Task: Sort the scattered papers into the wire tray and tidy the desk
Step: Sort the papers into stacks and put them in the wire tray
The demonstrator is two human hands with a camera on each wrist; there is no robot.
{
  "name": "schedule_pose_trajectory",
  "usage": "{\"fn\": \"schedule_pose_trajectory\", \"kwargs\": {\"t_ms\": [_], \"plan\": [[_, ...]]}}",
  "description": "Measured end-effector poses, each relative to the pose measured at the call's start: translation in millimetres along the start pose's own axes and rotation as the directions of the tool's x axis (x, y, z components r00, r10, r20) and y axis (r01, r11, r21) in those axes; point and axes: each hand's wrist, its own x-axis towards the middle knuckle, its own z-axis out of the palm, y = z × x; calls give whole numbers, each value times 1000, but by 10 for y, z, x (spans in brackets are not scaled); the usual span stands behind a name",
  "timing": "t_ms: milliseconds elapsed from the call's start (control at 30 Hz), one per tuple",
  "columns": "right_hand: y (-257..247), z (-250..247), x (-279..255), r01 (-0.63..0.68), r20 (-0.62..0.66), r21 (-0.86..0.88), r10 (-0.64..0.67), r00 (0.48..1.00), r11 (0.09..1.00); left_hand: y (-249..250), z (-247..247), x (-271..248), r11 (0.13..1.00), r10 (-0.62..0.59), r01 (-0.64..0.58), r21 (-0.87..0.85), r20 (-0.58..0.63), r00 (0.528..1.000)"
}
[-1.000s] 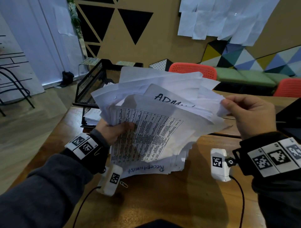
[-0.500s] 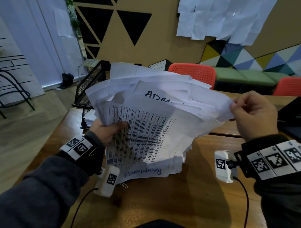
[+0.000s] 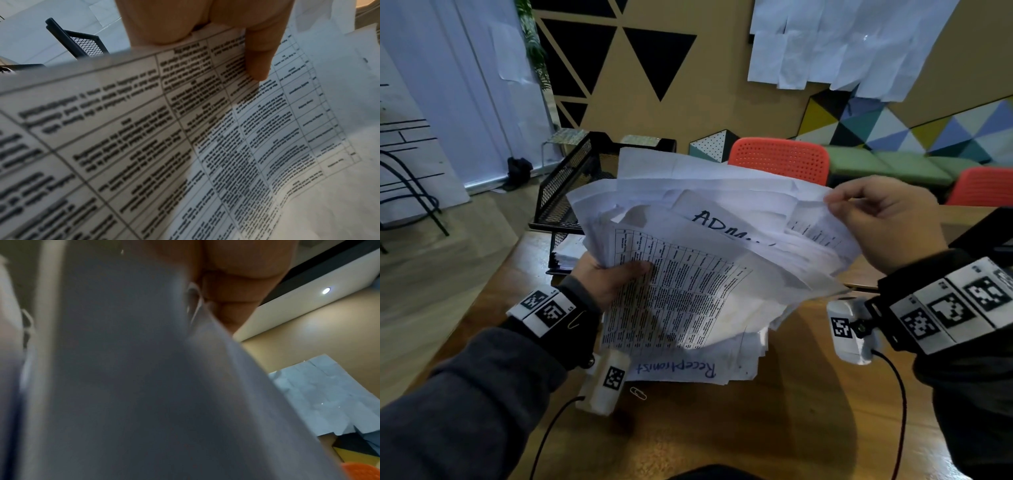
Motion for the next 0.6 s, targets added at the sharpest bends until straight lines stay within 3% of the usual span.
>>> {"fn": "schedule_pose_trajectory", "kwargs": {"t_ms": [167, 300, 467, 600], "plan": [[-178, 60, 20, 35, -114, 264, -4, 993, 964, 72, 91, -43, 1000, -1, 1, 1, -1, 1000], [-246, 130, 7, -1, -28, 222, 8, 1000, 975, 114, 177, -60, 999, -8, 13, 34, -147, 989], [-96, -131, -106, -203, 117, 125, 188, 975, 971, 167, 141, -65, 997, -64, 54, -52, -209, 976], [104, -78, -392, -453, 223, 87, 426, 877, 887, 212, 68, -18, 978, -132, 103, -182, -154, 979]]}}
